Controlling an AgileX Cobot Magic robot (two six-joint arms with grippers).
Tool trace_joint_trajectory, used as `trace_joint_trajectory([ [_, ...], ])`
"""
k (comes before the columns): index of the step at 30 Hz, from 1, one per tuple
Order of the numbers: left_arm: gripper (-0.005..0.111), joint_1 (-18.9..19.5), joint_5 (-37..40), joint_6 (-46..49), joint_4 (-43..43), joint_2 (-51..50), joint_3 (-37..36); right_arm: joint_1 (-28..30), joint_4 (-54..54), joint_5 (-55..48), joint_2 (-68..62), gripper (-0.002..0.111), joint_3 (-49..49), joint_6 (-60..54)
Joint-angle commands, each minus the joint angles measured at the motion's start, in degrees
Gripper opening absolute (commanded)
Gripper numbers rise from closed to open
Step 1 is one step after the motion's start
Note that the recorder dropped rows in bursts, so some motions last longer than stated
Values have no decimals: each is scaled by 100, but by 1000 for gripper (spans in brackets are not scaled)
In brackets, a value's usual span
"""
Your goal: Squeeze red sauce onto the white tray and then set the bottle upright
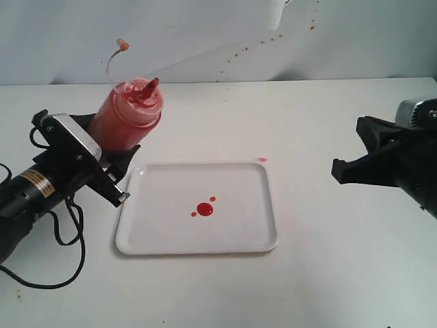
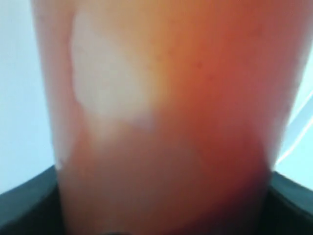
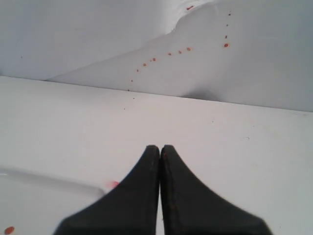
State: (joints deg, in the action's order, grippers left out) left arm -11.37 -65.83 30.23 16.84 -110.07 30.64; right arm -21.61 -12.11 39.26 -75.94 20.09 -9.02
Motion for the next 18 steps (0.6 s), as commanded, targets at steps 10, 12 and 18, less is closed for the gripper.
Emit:
trace_joint_trajectory([
  [10, 0, -16, -413, -1869, 510, 46, -30, 71, 313, 2207, -1962, 0, 310, 153],
  [12, 0, -16, -413, -2022, 510, 46, -30, 224, 1001, 1846, -2134, 0, 613, 267],
  [18, 0, -16, -413, -2430, 618, 46, -6, 717, 3114, 880, -2469, 0, 1520, 1666],
])
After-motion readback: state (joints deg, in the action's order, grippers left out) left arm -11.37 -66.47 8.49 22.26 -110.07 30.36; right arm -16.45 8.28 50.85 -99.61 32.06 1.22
